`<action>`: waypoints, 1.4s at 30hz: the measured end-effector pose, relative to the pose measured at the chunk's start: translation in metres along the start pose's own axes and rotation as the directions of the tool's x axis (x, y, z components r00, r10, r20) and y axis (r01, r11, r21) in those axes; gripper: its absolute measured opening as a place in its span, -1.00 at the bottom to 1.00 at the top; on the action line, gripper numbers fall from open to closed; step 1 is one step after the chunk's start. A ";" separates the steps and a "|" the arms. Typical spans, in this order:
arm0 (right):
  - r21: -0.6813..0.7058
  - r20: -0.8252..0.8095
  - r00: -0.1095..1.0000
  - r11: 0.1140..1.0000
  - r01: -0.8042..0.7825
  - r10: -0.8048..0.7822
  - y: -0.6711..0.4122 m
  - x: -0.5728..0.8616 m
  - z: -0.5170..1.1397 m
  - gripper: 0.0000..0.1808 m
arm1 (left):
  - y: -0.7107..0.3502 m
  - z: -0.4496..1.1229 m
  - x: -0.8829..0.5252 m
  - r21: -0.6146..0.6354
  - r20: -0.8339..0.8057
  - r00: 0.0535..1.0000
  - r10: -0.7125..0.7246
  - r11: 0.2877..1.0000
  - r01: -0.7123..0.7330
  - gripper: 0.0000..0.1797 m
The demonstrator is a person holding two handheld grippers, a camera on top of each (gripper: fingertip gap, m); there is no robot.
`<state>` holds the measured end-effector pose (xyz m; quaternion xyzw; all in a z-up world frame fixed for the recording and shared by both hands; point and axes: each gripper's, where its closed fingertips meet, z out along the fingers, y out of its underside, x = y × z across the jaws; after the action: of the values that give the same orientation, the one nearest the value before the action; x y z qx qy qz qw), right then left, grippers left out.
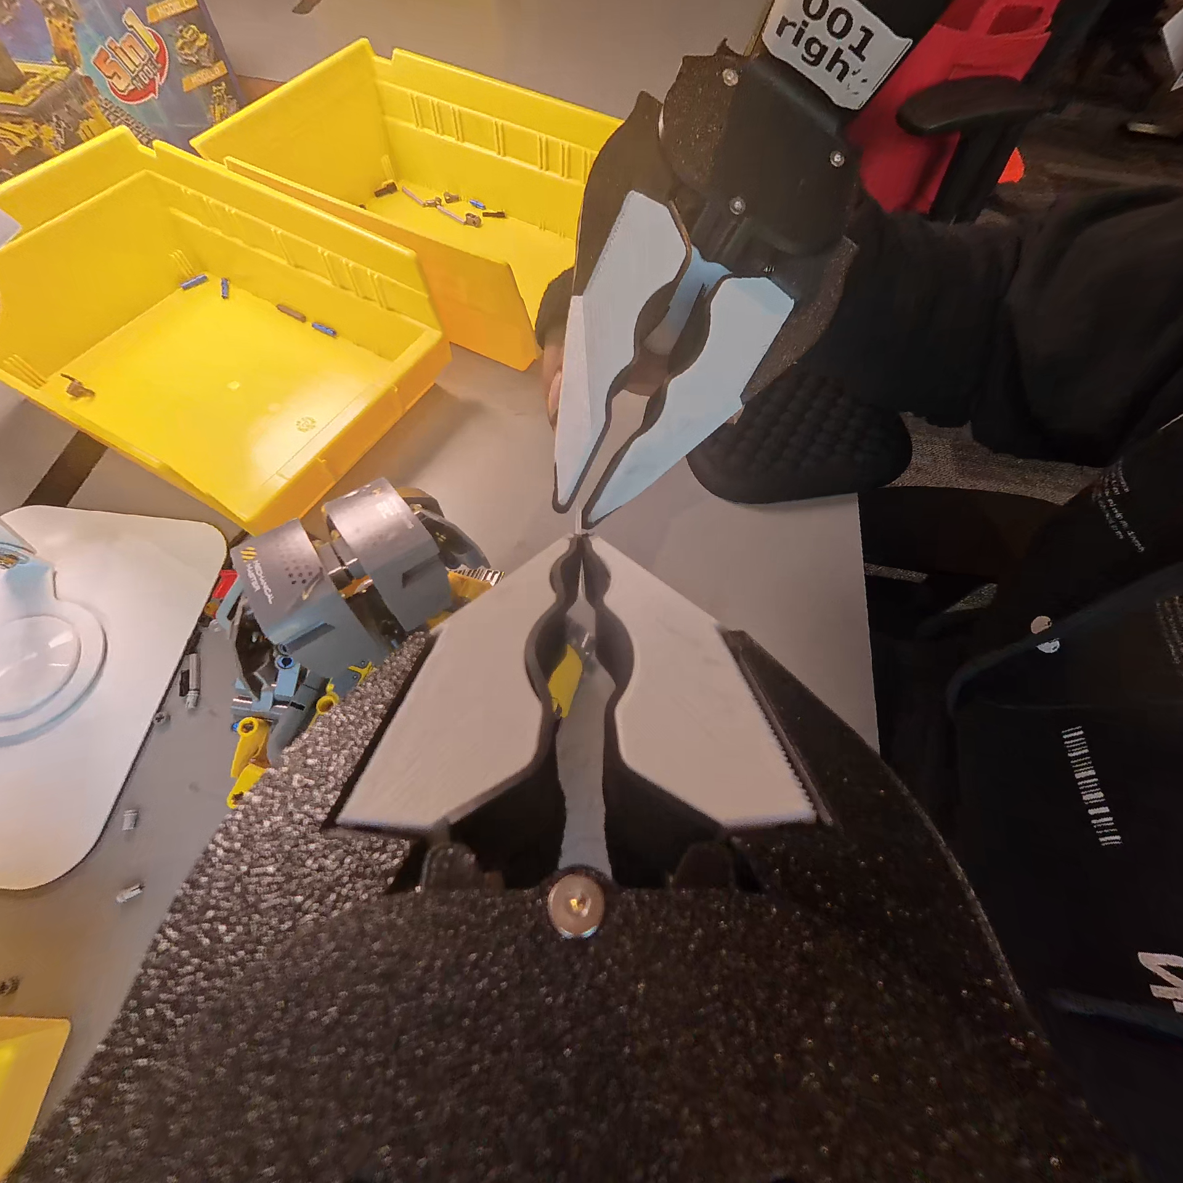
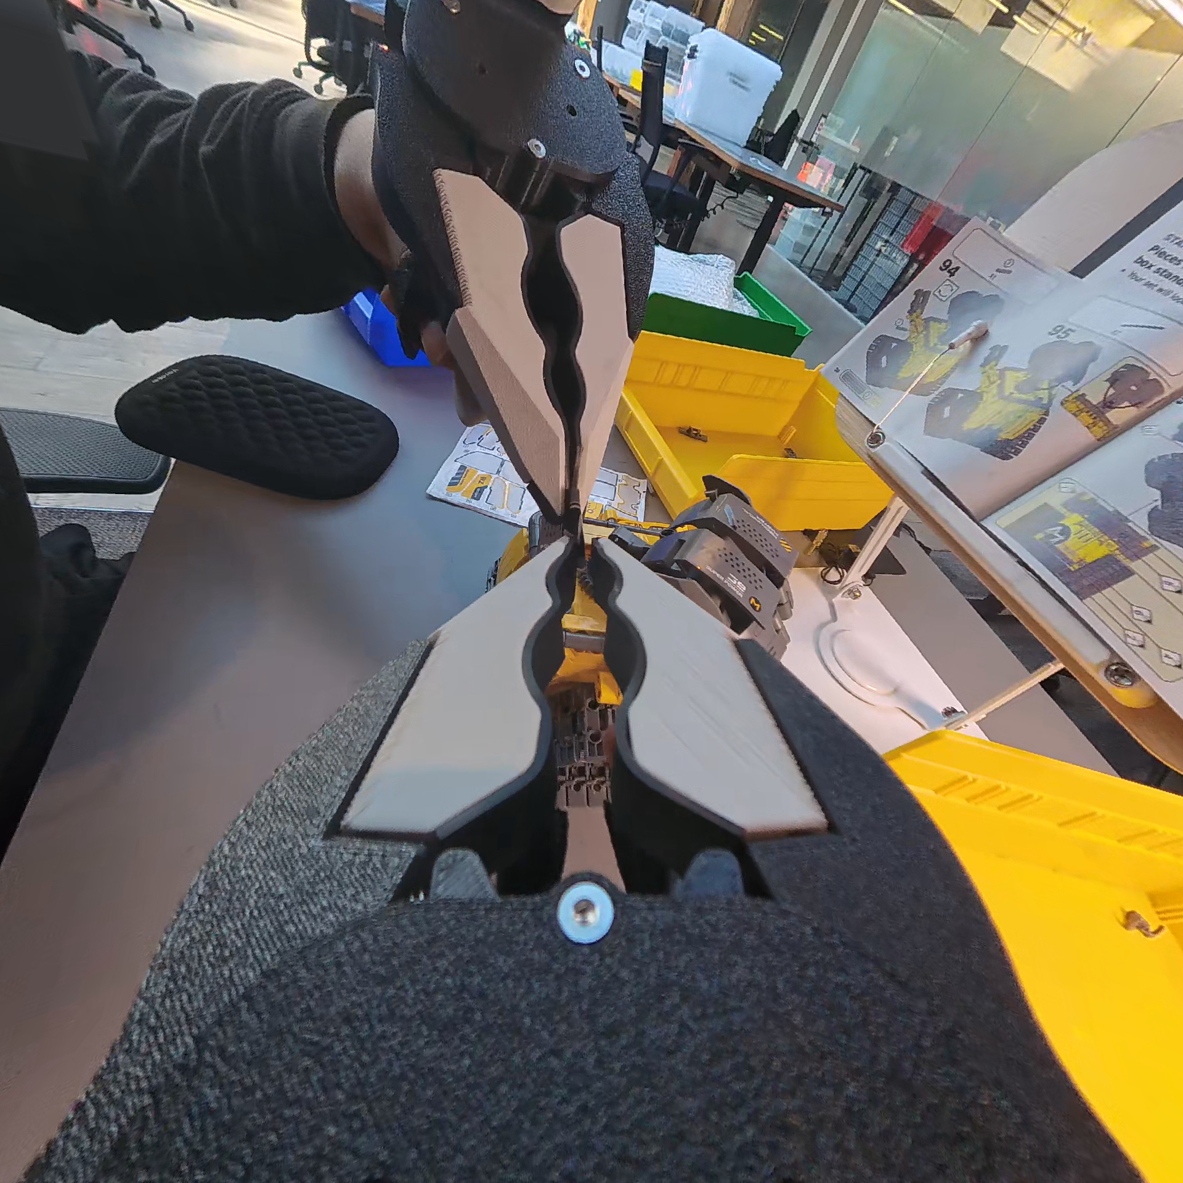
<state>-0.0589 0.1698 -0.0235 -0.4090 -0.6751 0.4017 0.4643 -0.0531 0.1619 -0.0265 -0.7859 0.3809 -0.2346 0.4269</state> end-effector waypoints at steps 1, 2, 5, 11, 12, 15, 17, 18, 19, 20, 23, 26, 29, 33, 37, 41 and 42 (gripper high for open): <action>0.000 0.001 1.000 1.000 -0.001 0.001 0.000 0.000 0.000 -0.97 | 0.000 0.000 0.000 -0.001 0.001 1.000 0.002 1.000 -0.002 -1.00; 0.000 0.005 1.000 1.000 -0.001 0.001 0.000 0.000 0.000 -0.98 | 0.000 0.000 0.000 -0.003 0.003 1.000 0.003 1.000 -0.003 -1.00; 0.001 0.008 1.000 1.000 0.002 -0.002 0.001 -0.001 0.001 -1.00 | 0.001 0.001 0.000 -0.008 0.001 1.000 0.004 1.000 -0.004 -1.00; 0.084 0.014 0.992 0.989 -0.125 0.124 -0.001 0.005 -0.004 -1.00 | -0.009 -0.007 -0.010 0.092 0.052 0.999 0.012 0.996 -0.017 -0.69; 0.112 0.009 0.985 0.979 -0.173 0.173 0.000 0.010 -0.006 -1.00 | -0.010 -0.011 -0.015 0.108 0.082 0.996 0.030 0.993 -0.039 -0.66; 0.211 0.017 0.936 0.914 -0.347 0.351 0.004 0.026 -0.016 -1.00 | -0.001 -0.017 -0.036 0.065 0.235 0.960 0.150 0.983 -0.170 -0.66; 0.277 0.050 0.881 0.841 -0.465 0.471 0.008 0.035 -0.022 -1.00 | 0.008 -0.015 -0.043 0.005 0.303 0.922 0.240 0.967 -0.253 -0.66; 0.305 0.078 0.846 0.795 -0.524 0.527 0.011 0.038 -0.024 -1.00 | 0.012 -0.012 -0.043 -0.014 0.321 0.908 0.269 0.960 -0.279 -0.67; 0.328 0.112 0.807 0.745 -0.581 0.580 0.014 0.040 -0.025 -1.00 | 0.015 -0.009 -0.042 -0.026 0.339 0.896 0.287 0.955 -0.296 -0.69; 0.347 0.149 0.763 0.689 -0.636 0.629 0.017 0.042 -0.025 -1.00 | 0.017 -0.007 -0.043 -0.029 0.364 0.885 0.289 0.954 -0.300 -0.73; 0.387 0.263 0.624 0.512 -0.767 0.736 0.027 0.047 -0.023 -1.00 | 0.021 0.001 -0.040 0.010 0.397 0.878 0.269 0.955 -0.298 -0.76; 0.384 0.356 0.527 0.393 -0.836 0.772 0.033 0.047 -0.020 -1.00 | 0.022 -0.003 -0.057 -0.042 0.485 0.802 0.349 0.925 -0.378 -0.64; 0.397 0.383 0.518 0.370 -0.840 0.765 0.034 0.048 -0.023 -1.00 | 0.016 -0.007 -0.069 -0.114 0.486 0.747 0.454 0.880 -0.461 -0.51; 0.434 0.381 0.536 0.365 -0.823 0.753 0.031 0.054 -0.033 -1.00 | 0.006 0.003 -0.074 -0.280 0.422 0.596 0.683 0.723 -0.631 -0.44; 0.466 0.361 0.542 0.356 -0.810 0.759 0.036 0.058 -0.041 -1.00 | 0.006 0.015 -0.073 -0.281 0.359 0.603 0.712 0.699 -0.658 -0.49; 0.478 0.356 0.529 0.336 -0.812 0.771 0.042 0.063 -0.044 -1.00 | 0.005 0.022 -0.070 -0.233 0.324 0.699 0.638 0.770 -0.594 -0.36; 0.480 0.358 0.528 0.333 -0.811 0.770 0.042 0.064 -0.045 -1.00 | 0.005 0.026 -0.070 -0.240 0.320 0.703 0.636 0.772 -0.589 -0.36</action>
<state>-0.0238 0.2509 -0.0316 -0.5019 -0.2417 0.7780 0.2903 -0.0797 0.2290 -0.0473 -0.6683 0.5428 0.1020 0.4984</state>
